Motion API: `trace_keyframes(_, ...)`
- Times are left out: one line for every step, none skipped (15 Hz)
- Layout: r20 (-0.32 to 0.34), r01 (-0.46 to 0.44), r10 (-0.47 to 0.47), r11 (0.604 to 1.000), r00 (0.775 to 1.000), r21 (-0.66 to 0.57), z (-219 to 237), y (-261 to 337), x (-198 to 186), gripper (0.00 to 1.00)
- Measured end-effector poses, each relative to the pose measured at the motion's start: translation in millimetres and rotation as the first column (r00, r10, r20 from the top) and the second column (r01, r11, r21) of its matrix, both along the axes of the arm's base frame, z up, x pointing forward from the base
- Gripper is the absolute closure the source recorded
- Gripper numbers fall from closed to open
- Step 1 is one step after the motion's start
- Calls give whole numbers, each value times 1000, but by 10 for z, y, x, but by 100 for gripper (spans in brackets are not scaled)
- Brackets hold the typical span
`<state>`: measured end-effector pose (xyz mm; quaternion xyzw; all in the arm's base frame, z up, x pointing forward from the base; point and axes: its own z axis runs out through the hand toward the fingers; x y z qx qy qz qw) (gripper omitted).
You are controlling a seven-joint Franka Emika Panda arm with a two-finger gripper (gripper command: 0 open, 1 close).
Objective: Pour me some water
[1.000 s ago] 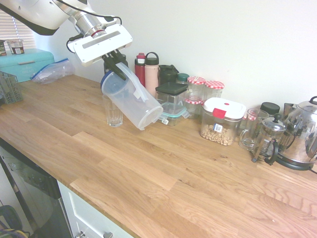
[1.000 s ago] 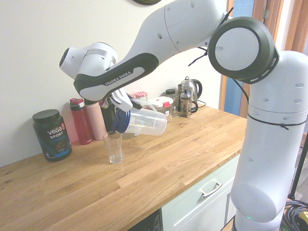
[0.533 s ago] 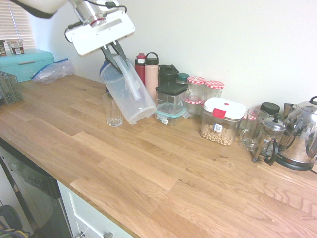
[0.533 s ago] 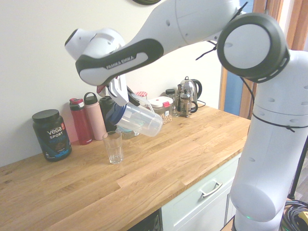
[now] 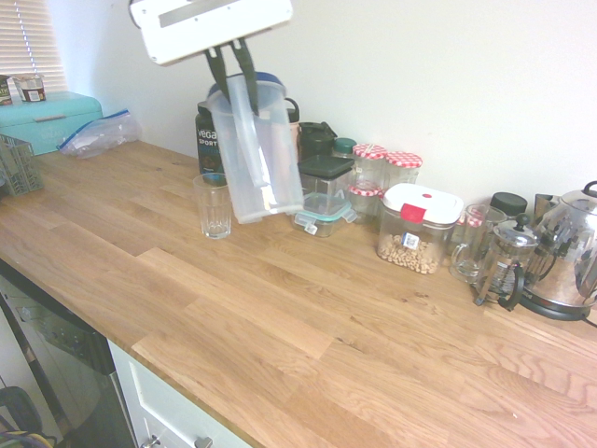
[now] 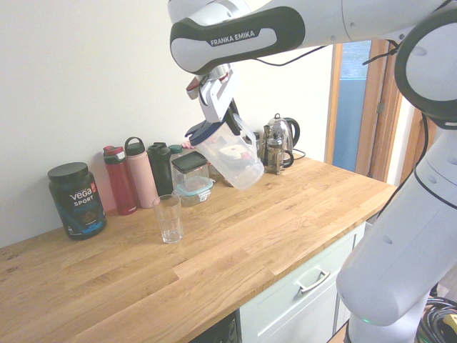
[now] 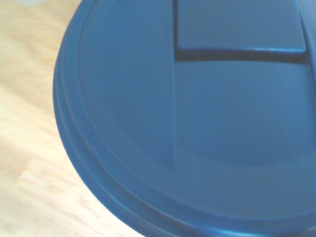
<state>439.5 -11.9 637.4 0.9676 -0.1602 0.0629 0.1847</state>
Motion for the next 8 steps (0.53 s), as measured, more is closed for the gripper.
trace_keyframes(20, 50, -51, 998, 999, 30, -41, -222, -40, 100)
trace_keyframes(41, 99, -102, 993, 994, 60, -91, -396, -92, 100)
trace_keyframes(62, 145, -151, 986, 987, 88, -148, -528, -142, 100)
trace_keyframes(86, 188, -198, 976, 976, 114, -205, -625, -186, 100)
trace_keyframes(113, 228, -244, 964, 963, 138, -282, -708, -218, 100)
trace_keyframes(138, 267, -289, 950, 947, 161, -385, -785, -241, 100)
trace_keyframes(165, 302, -333, 935, 928, 184, -479, -860, -250, 100)
trace_keyframes(194, 336, -375, 919, 906, 208, -589, -935, -247, 100)
